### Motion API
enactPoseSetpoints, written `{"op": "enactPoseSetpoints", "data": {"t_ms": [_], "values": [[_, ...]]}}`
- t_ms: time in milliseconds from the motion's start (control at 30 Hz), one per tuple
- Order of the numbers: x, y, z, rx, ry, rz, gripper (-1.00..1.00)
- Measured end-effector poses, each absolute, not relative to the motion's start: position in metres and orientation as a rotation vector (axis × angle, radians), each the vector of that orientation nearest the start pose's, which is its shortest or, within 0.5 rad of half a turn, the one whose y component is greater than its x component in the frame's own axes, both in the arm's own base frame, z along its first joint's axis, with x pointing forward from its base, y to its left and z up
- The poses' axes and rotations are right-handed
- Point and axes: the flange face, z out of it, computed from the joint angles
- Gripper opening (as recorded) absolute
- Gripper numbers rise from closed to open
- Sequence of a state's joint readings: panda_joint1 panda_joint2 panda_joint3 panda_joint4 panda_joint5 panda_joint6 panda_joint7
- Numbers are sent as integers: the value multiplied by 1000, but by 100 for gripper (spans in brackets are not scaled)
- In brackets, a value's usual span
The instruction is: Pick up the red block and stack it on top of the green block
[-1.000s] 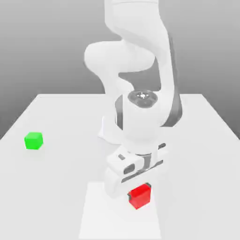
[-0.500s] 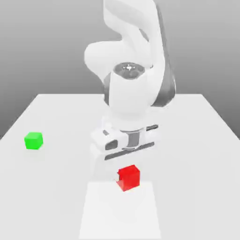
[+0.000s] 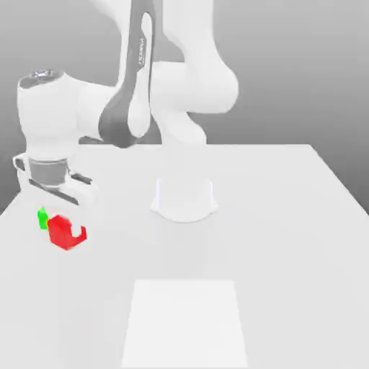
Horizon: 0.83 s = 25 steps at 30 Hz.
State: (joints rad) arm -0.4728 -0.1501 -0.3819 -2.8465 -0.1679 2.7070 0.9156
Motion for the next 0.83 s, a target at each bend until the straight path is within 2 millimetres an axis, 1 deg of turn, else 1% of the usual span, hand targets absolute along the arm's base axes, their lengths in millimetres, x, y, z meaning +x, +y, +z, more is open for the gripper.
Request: {"op": "enactPoseSetpoints", "data": {"t_ms": [100,200,333,367,433,500,667,767,833], "values": [[205,-295,240,-1921,2502,-6,-100],[160,-318,243,-1636,2693,-5,-100],[96,-338,246,-1225,2895,-2,-100],[85,-340,245,-1152,2918,1,-100],[80,-341,237,-1094,2915,12,-100],[81,-341,226,-1076,2898,24,-100],[84,-340,201,-1071,2881,37,-100],[83,-340,189,-1078,2894,31,-100],[79,-340,183,-1074,2918,20,-100]]}}
